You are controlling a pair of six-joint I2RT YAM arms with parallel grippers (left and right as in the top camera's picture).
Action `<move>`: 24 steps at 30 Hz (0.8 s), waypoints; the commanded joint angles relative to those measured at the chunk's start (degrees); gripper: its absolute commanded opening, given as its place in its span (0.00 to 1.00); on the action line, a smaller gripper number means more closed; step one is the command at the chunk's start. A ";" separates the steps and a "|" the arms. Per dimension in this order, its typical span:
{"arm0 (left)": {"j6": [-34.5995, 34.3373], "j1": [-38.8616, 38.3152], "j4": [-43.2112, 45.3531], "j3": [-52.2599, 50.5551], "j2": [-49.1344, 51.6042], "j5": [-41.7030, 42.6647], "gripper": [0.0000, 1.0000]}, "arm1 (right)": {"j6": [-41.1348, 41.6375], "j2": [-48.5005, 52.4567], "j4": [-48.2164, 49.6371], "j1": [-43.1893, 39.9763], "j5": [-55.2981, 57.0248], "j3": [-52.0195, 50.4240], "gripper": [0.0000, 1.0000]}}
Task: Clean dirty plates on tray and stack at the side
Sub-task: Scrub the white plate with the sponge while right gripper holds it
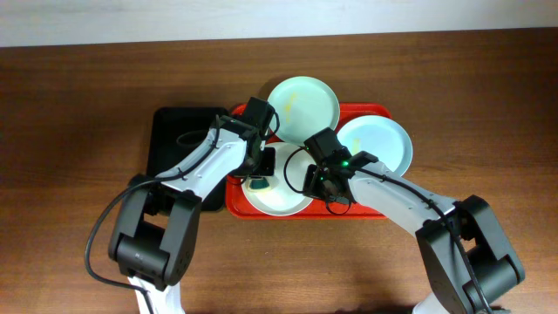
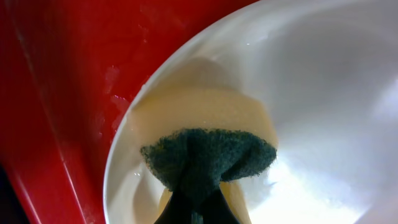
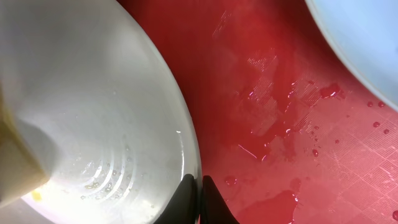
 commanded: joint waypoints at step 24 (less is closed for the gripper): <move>6.43 0.02 1.16 -0.11 8.85 21.57 0.00 | -0.90 -0.02 -0.66 0.31 1.55 -0.68 0.04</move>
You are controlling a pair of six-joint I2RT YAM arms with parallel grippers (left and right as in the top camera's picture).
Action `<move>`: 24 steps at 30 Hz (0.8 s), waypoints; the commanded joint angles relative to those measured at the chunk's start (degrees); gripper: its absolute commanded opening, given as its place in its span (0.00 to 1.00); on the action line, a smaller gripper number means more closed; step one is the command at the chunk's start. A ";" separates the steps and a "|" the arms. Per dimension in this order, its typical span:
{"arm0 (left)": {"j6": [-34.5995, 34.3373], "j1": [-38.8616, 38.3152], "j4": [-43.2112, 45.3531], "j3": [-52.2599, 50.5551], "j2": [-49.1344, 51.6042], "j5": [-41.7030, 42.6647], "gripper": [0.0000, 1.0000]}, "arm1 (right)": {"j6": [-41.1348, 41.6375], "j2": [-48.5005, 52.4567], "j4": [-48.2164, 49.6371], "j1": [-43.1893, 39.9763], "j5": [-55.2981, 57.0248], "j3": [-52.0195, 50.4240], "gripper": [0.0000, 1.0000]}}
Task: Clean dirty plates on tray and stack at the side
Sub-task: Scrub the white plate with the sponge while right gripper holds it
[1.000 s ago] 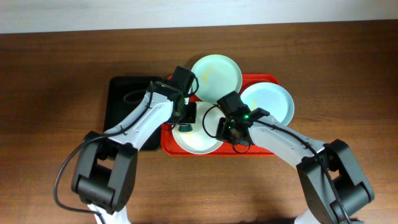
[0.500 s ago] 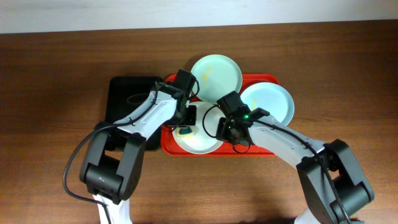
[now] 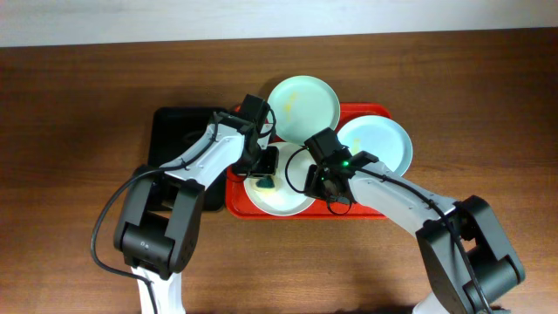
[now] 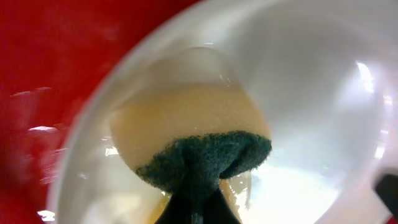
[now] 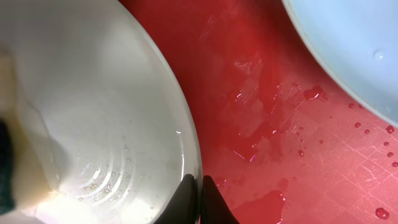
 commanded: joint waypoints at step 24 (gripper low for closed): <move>-1.29 0.09 -3.43 -1.62 -11.63 -5.03 0.00 | -0.76 0.00 -0.24 0.31 0.39 -0.68 0.04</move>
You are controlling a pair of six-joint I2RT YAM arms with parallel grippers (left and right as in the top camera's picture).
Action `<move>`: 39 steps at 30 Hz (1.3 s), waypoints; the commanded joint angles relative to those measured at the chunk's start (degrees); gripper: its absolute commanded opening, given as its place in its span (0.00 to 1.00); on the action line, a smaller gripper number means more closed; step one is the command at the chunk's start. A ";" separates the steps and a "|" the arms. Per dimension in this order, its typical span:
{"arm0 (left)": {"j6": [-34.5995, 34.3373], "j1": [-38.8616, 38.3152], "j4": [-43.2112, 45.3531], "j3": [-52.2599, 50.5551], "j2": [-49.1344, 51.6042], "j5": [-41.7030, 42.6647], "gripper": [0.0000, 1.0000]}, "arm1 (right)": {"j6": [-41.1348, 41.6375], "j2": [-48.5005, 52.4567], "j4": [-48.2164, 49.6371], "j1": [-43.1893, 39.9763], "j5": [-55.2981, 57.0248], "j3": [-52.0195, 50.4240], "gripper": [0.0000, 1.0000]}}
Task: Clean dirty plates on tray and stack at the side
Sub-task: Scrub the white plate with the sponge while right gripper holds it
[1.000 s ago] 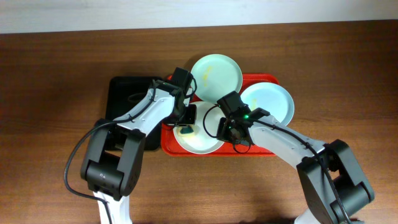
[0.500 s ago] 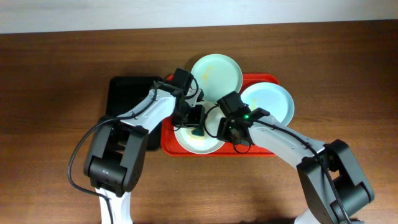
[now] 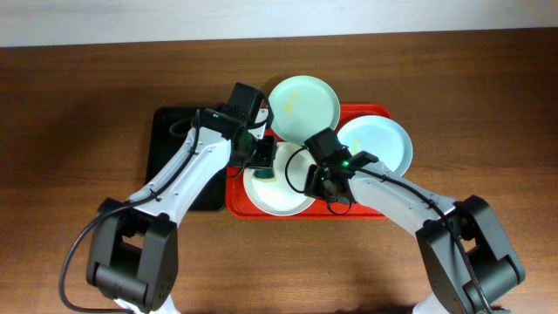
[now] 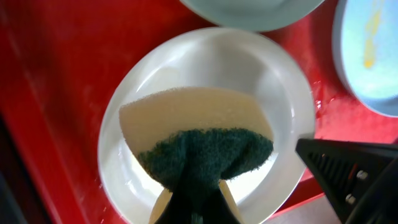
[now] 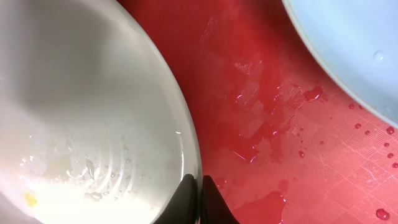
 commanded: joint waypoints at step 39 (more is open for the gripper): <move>-4.04 -1.79 8.20 -5.09 15.43 20.87 0.00 | -0.81 0.00 -0.24 0.31 0.13 -0.68 0.04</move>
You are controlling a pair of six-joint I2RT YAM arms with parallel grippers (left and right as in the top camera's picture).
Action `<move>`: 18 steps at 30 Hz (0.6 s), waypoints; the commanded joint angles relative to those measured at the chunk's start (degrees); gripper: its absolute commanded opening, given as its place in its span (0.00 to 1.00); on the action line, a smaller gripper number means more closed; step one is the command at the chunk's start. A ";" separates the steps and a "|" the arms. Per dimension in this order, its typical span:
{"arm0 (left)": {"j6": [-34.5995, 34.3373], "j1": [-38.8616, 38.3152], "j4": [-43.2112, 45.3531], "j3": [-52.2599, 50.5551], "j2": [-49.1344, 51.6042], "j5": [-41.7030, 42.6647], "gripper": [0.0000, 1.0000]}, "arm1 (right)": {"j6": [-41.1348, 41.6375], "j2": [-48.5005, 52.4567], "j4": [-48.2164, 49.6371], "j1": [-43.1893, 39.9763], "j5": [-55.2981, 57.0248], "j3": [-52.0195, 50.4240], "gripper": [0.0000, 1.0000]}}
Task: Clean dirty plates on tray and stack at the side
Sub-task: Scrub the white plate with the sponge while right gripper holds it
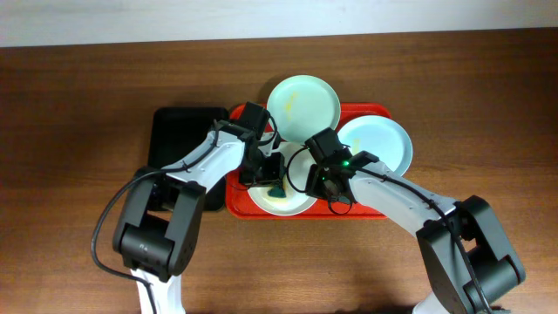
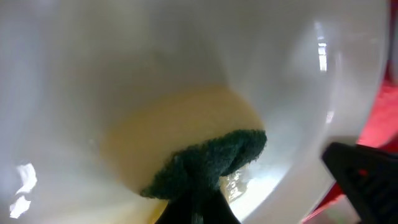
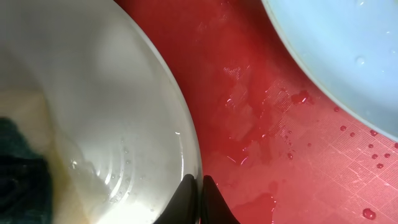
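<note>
A white plate (image 1: 283,196) lies at the front left of the red tray (image 1: 384,209). My left gripper (image 2: 194,208) is shut on a yellow sponge with a green scouring side (image 2: 180,140), pressed into the plate's wet inside (image 2: 124,56). The sponge (image 1: 275,189) shows near the plate's middle. My right gripper (image 3: 198,186) is shut on the plate's right rim (image 3: 186,124). A pale green plate (image 1: 302,105) with a yellow smear sits at the tray's back. A light blue plate (image 1: 377,144) lies at the right, with water drops (image 3: 348,56).
A black mat (image 1: 179,144) lies on the wooden table left of the tray. Water puddles (image 3: 255,199) spot the red tray floor between the white and blue plates.
My left gripper was lifted above the white plate near its back left. Now it is down inside the plate, pressing the sponge near the middle. The right gripper keeps its hold on the rim.
The sponge was pressed on the plate's left inside, then a little further in. Then it was raised clear above the plate, which still showed a small yellow speck. Now it is back down on the plate. My right gripper stayed clamped on the rim throughout.
</note>
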 commanded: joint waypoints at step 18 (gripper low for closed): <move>9.18 6.69 -5.14 5.51 -3.04 0.87 0.00 | -0.72 0.09 0.00 0.42 -0.90 -0.68 0.04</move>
